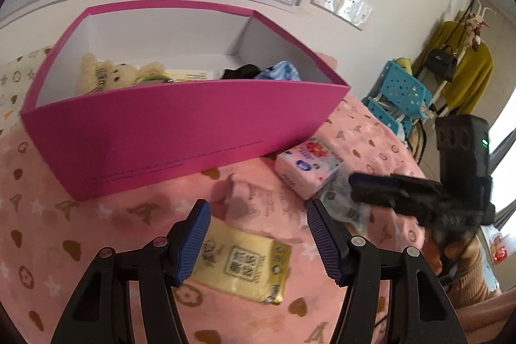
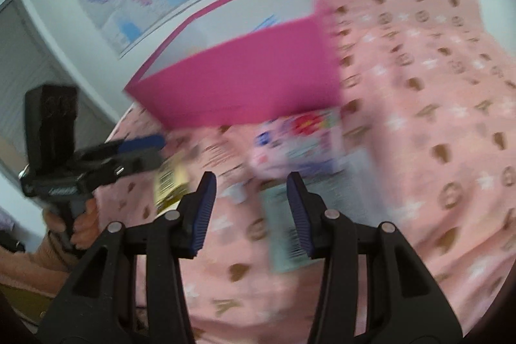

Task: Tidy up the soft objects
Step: 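Move the right gripper to the pink floral tissue pack and grasp it, then lift the tissue pack into the pink box and open the right gripper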

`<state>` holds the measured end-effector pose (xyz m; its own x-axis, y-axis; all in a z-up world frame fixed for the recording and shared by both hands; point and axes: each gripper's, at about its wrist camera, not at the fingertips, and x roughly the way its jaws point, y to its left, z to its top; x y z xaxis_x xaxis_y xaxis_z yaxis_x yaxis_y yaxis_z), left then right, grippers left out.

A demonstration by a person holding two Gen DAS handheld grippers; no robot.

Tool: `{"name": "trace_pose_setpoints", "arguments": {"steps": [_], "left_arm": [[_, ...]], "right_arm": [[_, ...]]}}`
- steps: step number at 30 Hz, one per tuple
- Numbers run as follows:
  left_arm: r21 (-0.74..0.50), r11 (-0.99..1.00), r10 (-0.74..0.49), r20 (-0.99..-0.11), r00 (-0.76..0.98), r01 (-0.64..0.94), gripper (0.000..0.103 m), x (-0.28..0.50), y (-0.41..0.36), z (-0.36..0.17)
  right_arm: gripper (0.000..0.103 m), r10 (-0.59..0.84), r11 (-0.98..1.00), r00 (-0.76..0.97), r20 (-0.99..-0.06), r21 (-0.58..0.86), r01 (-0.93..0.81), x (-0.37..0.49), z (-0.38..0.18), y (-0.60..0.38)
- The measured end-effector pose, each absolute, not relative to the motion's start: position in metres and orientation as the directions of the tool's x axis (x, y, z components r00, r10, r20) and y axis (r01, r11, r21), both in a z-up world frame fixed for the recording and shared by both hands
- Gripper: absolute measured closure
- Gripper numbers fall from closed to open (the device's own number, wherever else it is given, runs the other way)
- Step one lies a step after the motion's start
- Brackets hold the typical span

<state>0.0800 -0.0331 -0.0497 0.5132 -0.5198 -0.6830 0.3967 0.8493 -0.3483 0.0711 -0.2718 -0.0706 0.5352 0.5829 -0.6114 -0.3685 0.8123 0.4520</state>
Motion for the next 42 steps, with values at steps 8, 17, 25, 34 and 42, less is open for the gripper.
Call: {"name": "trace_pose_setpoints", "arguments": {"steps": [8,17,25,34,42], "left_arm": [[-0.369,0.798,-0.58,-0.685,0.441,0.476,0.042,0.091,-0.072,-0.051],[-0.386,0.783,-0.584,-0.725,0.364,0.487,0.057,0.114,-0.103,-0.065],[-0.402,0.789,-0.578,-0.742,0.339,0.464,0.063,0.128,-0.109,-0.075],[-0.425,0.773,-0.605,-0.717,0.346,0.471,0.06,0.118,-0.101,-0.066],[-0.391,0.764,-0.618,-0.669,0.412,0.513,0.06,0.09,-0.086,-0.031]], "right_arm": [[0.055,0.549,0.834,0.566,-0.615,0.449,-0.321,0.096,-0.073,-0.288],[0.055,0.568,0.822,0.529,-0.631,0.465,-0.327,0.124,-0.086,-0.28],[0.067,0.582,0.813,0.498,-0.643,0.472,-0.341,0.126,-0.09,-0.275],[0.067,0.603,0.797,0.51,-0.614,0.491,-0.352,0.108,-0.081,-0.276],[0.067,0.627,0.779,0.542,-0.559,0.458,-0.429,0.075,-0.041,-0.268]]}}
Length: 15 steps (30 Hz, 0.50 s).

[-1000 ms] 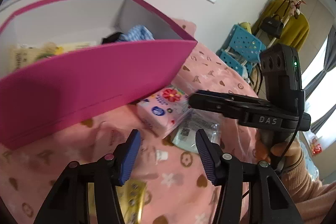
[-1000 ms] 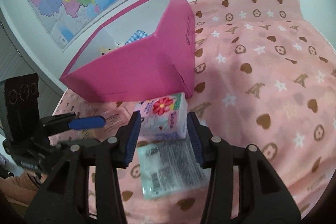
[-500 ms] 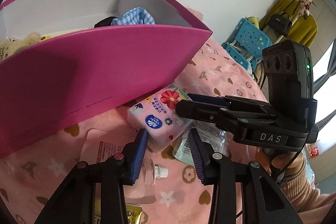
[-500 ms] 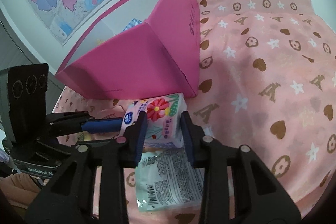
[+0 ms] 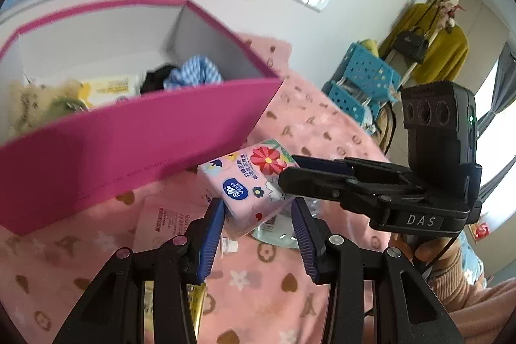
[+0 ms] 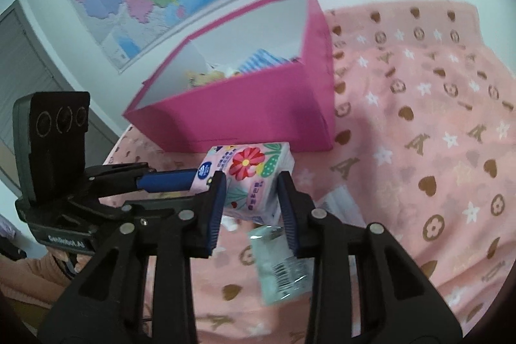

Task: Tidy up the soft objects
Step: 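Lift the tissue pack into the pink box and open the right gripper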

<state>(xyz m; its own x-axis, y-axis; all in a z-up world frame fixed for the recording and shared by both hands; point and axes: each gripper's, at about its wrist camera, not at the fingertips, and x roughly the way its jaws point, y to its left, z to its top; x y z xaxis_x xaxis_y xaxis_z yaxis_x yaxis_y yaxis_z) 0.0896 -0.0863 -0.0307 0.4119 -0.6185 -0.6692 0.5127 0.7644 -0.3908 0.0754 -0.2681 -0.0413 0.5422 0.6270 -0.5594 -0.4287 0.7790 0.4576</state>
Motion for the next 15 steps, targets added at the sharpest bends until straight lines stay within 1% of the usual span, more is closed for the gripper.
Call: {"name": "trace_pose_setpoints", "arguments": {"steps": [6,8,15], "left_arm": [[-0.336,0.779,-0.606,-0.619,0.499,0.53,0.06,0.072,-0.067,0.005],[-0.32,0.785,-0.601,-0.603,0.525,0.531,0.059,0.071,-0.061,0.017],[-0.257,0.824,-0.55,-0.578,0.603,0.505,0.058,0.087,-0.045,0.042]], "right_arm": [[0.067,0.646,0.763,0.564,-0.514,0.408,-0.502,0.066,-0.004,-0.252],[0.067,0.651,0.758,0.57,-0.501,0.397,-0.517,0.068,0.005,-0.247],[0.067,0.665,0.744,0.579,-0.472,0.353,-0.568,0.098,0.033,-0.228]]}}
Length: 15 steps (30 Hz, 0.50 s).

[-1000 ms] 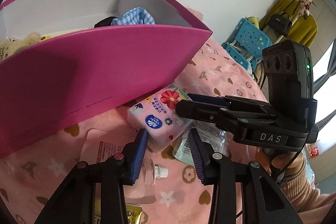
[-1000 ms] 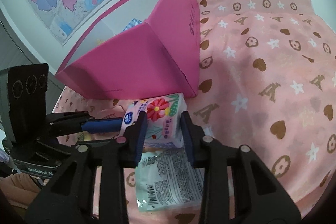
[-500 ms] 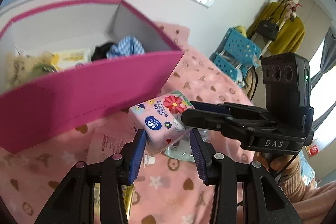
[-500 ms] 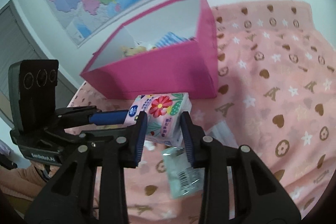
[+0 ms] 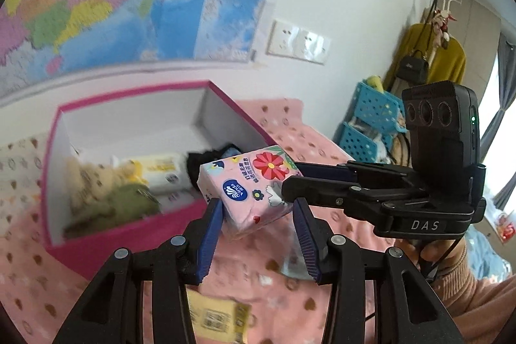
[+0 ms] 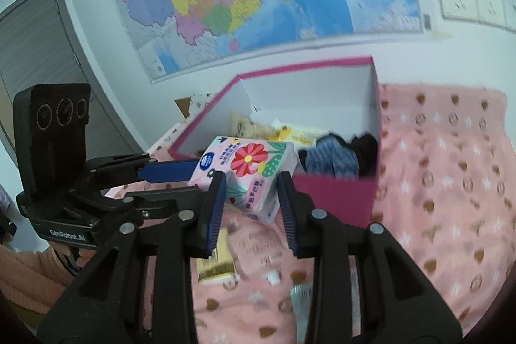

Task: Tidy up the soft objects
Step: 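Lift the tissue pack into the pink box and open the right gripper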

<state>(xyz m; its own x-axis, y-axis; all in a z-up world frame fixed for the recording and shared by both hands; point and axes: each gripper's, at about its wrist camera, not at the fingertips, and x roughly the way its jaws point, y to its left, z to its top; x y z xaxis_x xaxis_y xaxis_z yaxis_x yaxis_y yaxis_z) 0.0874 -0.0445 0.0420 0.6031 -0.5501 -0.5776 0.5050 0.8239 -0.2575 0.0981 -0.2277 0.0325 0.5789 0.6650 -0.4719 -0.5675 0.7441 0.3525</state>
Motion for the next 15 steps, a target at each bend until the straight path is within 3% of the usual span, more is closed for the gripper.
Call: {"name": "trace_pose_setpoints", "arguments": {"steps": [15], "left_arm": [[-0.243,0.886,-0.453,-0.637,0.624,0.395,0.058,0.162,-0.023,0.029]], "right_arm": [[0.067,0.622,0.774,0.557,-0.55,0.328,-0.541,0.183,0.028,-0.193]]}}
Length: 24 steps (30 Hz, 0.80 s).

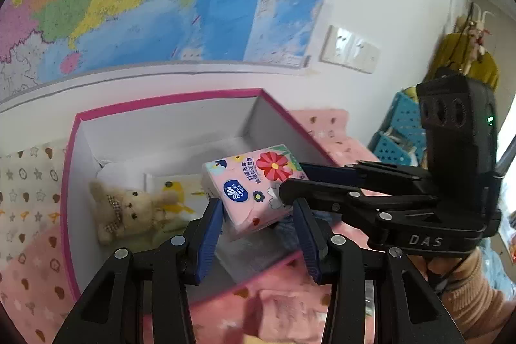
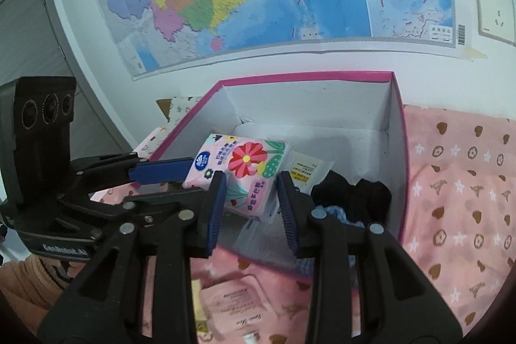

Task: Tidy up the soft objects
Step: 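Lift the tissue pack into the pink box and open the right gripper, then move the right gripper to the clear plastic packet and grasp it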

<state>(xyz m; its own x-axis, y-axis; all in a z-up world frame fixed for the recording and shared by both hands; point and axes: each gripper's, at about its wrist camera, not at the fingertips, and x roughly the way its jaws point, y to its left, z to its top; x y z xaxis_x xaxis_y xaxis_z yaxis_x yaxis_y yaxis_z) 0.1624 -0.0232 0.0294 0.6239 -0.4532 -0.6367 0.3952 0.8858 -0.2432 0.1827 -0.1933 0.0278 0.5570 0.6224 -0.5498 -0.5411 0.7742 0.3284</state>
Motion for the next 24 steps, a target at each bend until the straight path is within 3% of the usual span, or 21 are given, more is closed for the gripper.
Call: {"name": "trace_pose_setpoints", "arguments": {"steps": [13,24], "left_arm": [[-0.238,0.916,-0.391,-0.717,0.577,0.324,0.058,0.207,-0.022,0.001],[-0.213,0.93,-0.36,-0.694,0.623,0.299,0.056,0.19,-0.014,0.002]], "right_arm": [[0.065,0.558,0.823,0.532,-0.637,0.342,-0.454,0.232,0.0,-0.183],[0.062,0.595,0.799,0.557,-0.58,0.351,-0.489,0.192,0.011,-0.207]]}}
